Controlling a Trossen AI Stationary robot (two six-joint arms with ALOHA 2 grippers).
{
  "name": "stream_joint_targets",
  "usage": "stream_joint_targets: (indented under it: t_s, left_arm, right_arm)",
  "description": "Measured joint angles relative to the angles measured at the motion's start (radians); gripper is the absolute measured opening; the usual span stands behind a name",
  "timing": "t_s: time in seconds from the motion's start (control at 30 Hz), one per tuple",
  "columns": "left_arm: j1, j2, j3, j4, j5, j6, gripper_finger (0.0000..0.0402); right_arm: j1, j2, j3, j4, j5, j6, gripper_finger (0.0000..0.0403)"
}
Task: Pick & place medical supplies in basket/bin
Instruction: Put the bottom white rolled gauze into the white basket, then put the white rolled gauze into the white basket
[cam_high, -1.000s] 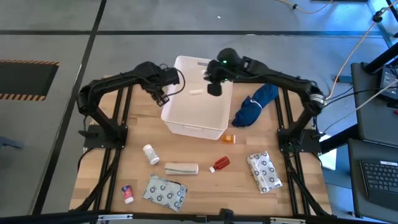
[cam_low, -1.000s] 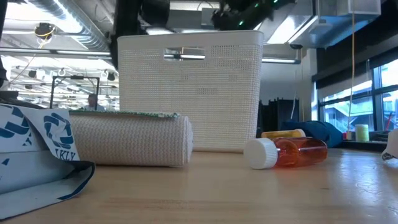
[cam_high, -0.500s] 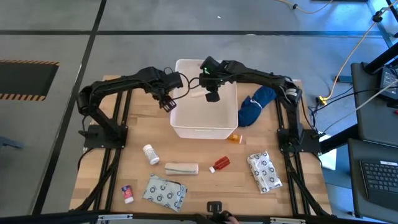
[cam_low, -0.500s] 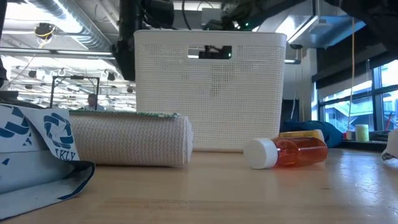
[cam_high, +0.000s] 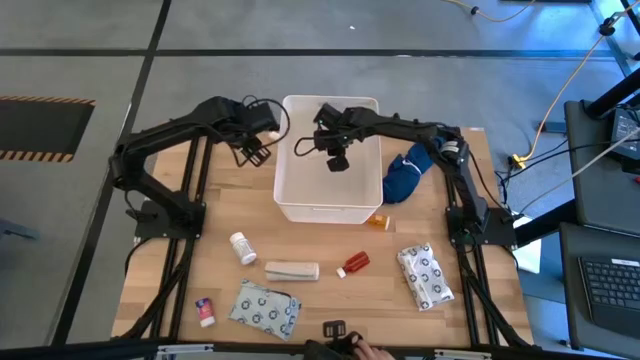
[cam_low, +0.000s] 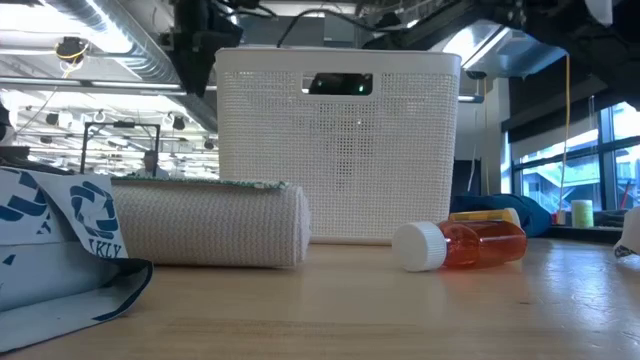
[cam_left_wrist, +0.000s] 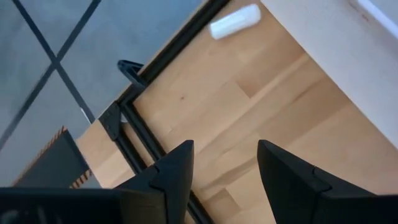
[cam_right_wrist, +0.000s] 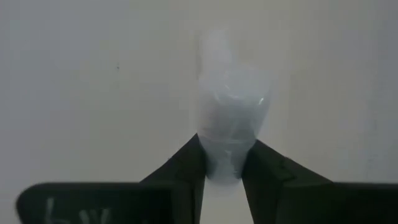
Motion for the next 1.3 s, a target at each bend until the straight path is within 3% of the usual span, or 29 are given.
stream_joint_targets:
  t_s: [0.47, 0.63, 0.7, 0.9, 1.03, 1.17, 1.3]
  left_arm:
    - [0.000, -0.063, 0.000, 0.000, 0.009, -0.037, 0.0171]
    - [0.000, -0.063, 0.000, -0.003, -0.010, -0.024, 0.0171]
    - [0.000, -0.065, 0.000, -0.010, -0.017, -0.004, 0.0171]
    - [0.000, -0.066, -0.001, 0.011, -0.019, 0.054, 0.0171]
    - [0.000, -0.065, -0.008, 0.033, -0.042, 0.078, 0.0171]
    - [0.000, -0.066, -0.008, 0.033, -0.087, 0.080, 0.0171]
    - [0.000, -0.066, -0.008, 0.054, -0.042, 0.119, 0.0171]
  right_arm:
    - [0.004, 0.044, 0.002, 0.011, 0.002, -0.033, 0.0218]
    - [0.007, 0.043, 0.096, -0.117, 0.139, 0.024, 0.0245]
    - [0.007, 0.042, 0.168, -0.204, 0.140, 0.070, 0.0247]
    - [0.007, 0.009, 0.392, -0.416, -0.091, 0.234, 0.0248]
    - [0.004, -0.042, 0.497, -0.455, -0.225, 0.307, 0.0248]
    - [0.005, -0.135, 0.519, -0.459, -0.245, 0.353, 0.0248]
    - [0.007, -0.240, 0.513, -0.466, -0.247, 0.392, 0.0248]
